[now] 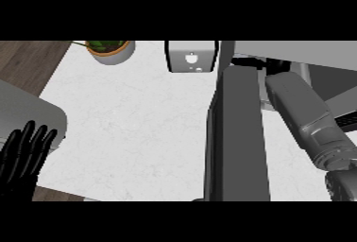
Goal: Pick up the milk, place it into the microwave and close the microwave
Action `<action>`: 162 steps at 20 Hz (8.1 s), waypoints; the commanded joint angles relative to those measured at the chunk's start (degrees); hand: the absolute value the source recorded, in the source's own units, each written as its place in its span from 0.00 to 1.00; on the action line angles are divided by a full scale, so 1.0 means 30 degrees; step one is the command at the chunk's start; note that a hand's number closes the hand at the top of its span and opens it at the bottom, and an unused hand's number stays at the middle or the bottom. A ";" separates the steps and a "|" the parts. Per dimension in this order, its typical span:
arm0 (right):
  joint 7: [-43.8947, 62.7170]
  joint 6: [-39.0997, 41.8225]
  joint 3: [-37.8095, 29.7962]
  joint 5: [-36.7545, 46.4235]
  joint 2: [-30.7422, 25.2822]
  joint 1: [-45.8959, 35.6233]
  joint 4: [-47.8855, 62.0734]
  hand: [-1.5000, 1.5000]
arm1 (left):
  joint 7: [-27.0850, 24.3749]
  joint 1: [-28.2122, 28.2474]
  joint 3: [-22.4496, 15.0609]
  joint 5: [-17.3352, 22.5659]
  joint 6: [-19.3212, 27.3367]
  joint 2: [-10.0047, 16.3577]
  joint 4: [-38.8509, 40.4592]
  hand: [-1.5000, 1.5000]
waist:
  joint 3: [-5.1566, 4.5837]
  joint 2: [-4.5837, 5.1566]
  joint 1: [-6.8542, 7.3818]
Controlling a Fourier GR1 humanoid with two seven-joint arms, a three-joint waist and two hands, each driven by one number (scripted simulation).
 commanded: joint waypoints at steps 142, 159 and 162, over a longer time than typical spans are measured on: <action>0.6888 2.3223 0.1598 -1.5556 -0.3583 2.2402 -3.4270 0.00 | -0.7760 -2.3207 -1.6059 1.2227 1.8140 -0.1149 2.4968 1.00 | -0.0227 -0.0082 -1.0191; 0.8211 2.2973 0.1073 -1.7226 -0.4584 2.1719 -3.4530 0.00 | -0.9458 -2.3627 -1.6179 1.3772 1.7887 -0.1149 2.5713 1.00 | -0.0198 0.0079 -1.0390; 0.8329 2.2861 0.1015 -1.7395 -0.4592 2.1731 -3.4472 0.00 | -0.9765 -2.3664 -1.6201 1.4025 1.7810 -0.1149 2.5809 1.00 | -0.0176 0.0112 -1.0370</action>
